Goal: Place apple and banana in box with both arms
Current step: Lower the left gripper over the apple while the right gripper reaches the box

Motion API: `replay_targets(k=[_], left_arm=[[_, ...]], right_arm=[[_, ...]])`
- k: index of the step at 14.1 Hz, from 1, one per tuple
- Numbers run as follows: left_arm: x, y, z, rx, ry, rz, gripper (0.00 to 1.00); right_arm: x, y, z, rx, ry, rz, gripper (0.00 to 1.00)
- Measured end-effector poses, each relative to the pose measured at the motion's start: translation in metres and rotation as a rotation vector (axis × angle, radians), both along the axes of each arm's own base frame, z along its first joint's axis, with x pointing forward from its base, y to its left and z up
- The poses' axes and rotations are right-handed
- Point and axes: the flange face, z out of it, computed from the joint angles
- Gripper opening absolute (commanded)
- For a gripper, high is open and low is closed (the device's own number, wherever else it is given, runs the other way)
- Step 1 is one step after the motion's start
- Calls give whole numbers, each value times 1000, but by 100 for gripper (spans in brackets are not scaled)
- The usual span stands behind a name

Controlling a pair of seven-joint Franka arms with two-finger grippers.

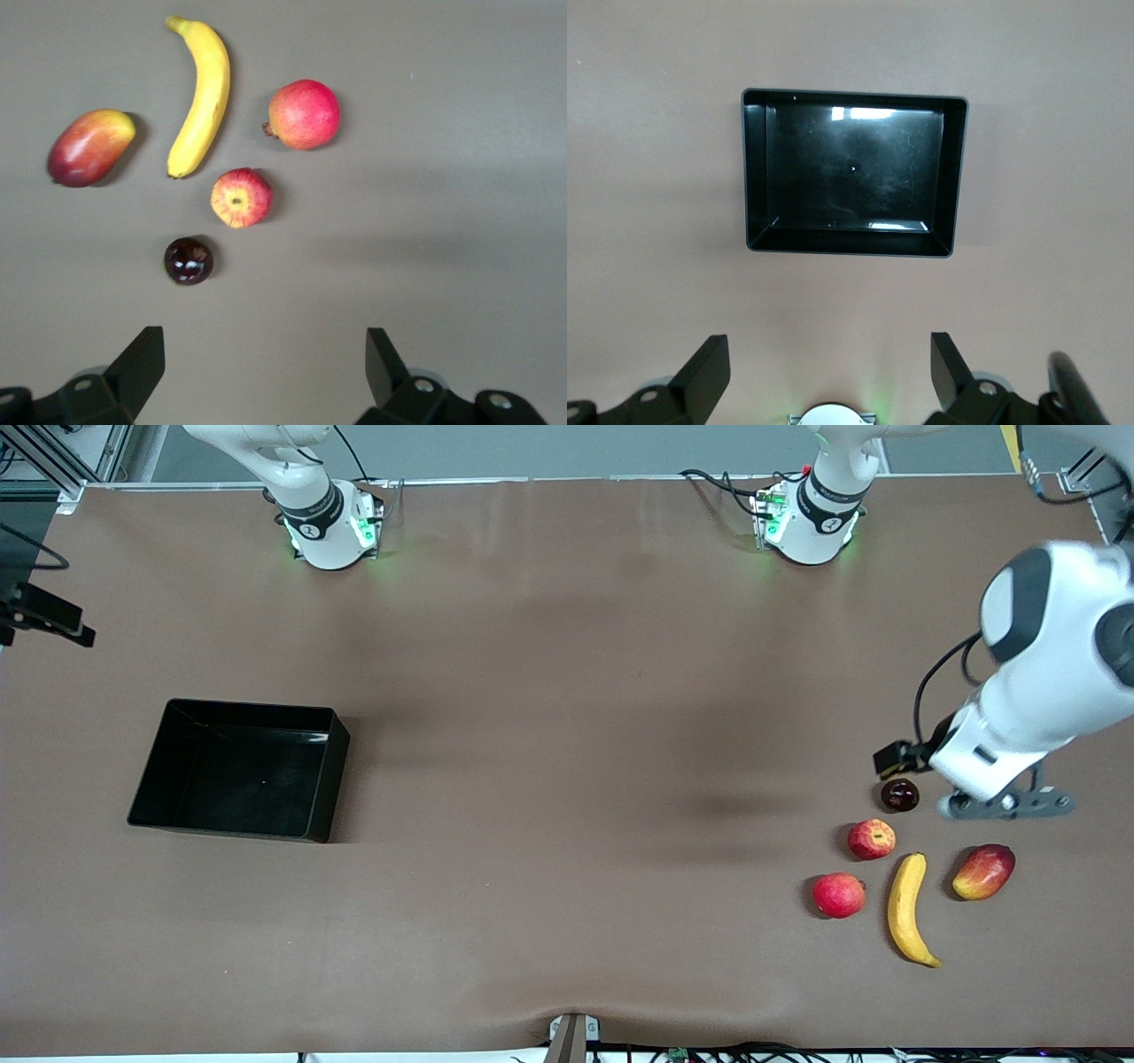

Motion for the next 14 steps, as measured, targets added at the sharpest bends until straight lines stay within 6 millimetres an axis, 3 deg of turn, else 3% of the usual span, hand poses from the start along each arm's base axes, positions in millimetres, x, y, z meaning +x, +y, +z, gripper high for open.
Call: replay_targets(k=[2,4,8,11,14], left_arm=[[10,1,-33,-6,17,14,100],[15,8,-57,-10,36,31,100],[23,42,-89,-16,61,76,100],[25,50,-105,-19,75,88,100],[27,51,-123,-21,88,88,100]], right_arm=[[17,-8,-26,1,21,0,100],[28,-24,-40,6,2,50,100],[27,-90,-71,33,47,35,100],[40,-99,-114,50,113,28,100],[59,-118,-174,61,144,34,100]])
